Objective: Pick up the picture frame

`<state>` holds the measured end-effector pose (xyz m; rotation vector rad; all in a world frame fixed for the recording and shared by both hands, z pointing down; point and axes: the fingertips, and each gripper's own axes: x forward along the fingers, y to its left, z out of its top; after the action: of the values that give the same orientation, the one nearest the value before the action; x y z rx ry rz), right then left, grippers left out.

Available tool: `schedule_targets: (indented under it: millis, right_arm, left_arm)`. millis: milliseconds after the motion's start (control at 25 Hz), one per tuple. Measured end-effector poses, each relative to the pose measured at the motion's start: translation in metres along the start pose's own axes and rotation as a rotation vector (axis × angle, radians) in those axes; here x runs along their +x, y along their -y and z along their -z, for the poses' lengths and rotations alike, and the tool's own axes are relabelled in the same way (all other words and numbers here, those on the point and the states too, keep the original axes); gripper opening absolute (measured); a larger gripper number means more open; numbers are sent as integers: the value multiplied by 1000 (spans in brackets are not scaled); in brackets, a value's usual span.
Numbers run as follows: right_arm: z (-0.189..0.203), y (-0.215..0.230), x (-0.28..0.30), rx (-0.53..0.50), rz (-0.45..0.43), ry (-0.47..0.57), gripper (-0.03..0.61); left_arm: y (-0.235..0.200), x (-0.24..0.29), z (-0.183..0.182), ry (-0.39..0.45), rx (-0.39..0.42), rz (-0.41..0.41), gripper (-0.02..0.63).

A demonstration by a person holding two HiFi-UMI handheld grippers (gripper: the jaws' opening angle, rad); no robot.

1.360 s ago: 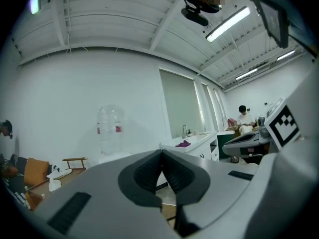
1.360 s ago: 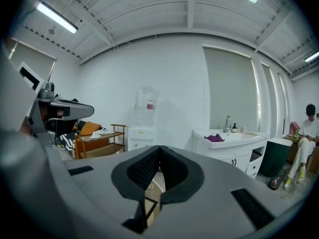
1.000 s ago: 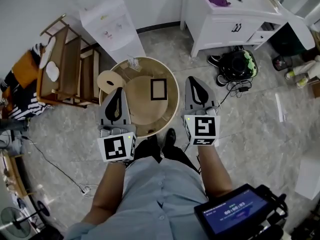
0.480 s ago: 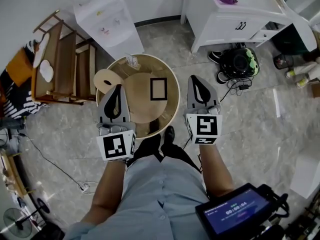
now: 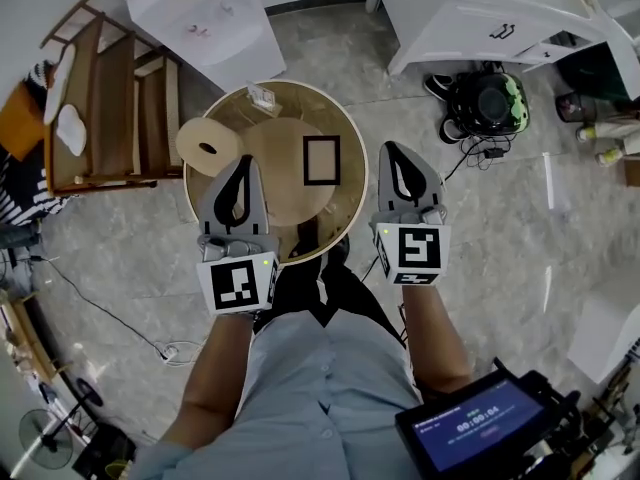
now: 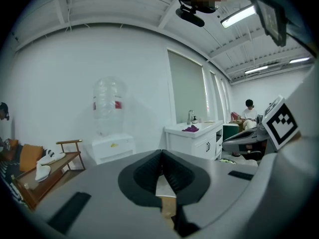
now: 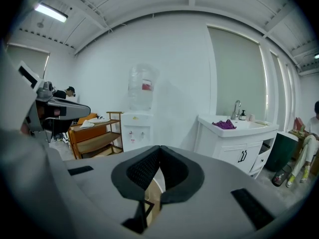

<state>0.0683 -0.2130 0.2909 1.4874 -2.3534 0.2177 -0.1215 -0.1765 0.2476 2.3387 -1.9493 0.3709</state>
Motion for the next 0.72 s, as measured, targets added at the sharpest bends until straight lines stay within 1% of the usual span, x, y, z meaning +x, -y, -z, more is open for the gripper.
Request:
schedule_targets:
  millis: [360, 520, 720]
  right_arm:
    - [60, -23, 56, 17, -13, -120, 15]
    - [84, -30, 73, 30, -15, -173, 15]
    - [122, -35, 93, 47, -21, -230, 15]
  left_arm:
    - [-25, 39, 67, -101, -52, 30, 11]
    - [-26, 54, 91, -140, -105, 48, 11]
    - [-22, 72, 131, -199, -121, 74, 11]
